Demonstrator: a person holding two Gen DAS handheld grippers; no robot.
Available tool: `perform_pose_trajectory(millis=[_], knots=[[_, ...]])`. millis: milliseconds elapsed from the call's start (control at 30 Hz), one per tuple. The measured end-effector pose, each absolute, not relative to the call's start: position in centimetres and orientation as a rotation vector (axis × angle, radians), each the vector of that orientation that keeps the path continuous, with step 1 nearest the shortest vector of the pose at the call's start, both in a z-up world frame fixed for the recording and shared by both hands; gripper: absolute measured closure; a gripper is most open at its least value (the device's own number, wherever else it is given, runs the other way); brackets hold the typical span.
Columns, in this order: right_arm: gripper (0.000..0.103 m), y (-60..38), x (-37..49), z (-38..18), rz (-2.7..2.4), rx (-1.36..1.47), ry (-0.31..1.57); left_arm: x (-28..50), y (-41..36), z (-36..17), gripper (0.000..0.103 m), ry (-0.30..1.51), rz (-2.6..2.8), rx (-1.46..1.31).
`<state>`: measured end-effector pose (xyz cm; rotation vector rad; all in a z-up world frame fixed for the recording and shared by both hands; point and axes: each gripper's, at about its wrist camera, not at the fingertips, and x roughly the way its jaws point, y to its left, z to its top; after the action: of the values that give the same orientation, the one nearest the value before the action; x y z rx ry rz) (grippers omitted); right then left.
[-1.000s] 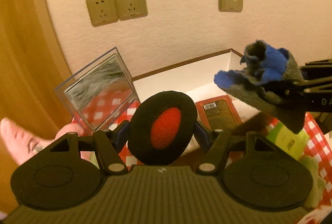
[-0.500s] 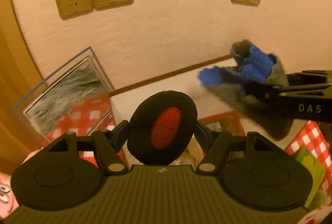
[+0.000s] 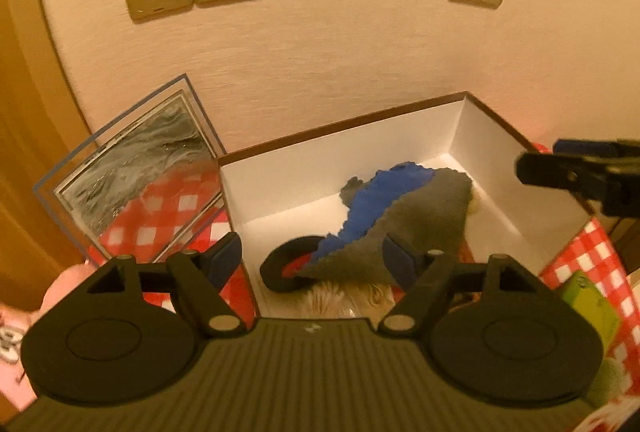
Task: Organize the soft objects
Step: 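Open both grippers to drop the pad and towel into the box, then move both grippers back toward the pale green towel on the table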
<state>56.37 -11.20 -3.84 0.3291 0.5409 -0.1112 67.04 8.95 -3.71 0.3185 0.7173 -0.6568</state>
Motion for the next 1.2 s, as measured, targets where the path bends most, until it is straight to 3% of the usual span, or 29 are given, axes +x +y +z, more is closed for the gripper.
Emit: perform_pose_trajectory(millis=[600,1200], knots=[[0.023,-8.4,38.4,-0.5,-0.143,0.323,0.529,50.2,15.5,1.5,0.028,0.67,-0.736,0.272],[0.023,-8.2,23.6,-4.4,-0.073,0.272,0.674,30.4,15.4,-3.1,0.033,0.789,-0.56,0.211]])
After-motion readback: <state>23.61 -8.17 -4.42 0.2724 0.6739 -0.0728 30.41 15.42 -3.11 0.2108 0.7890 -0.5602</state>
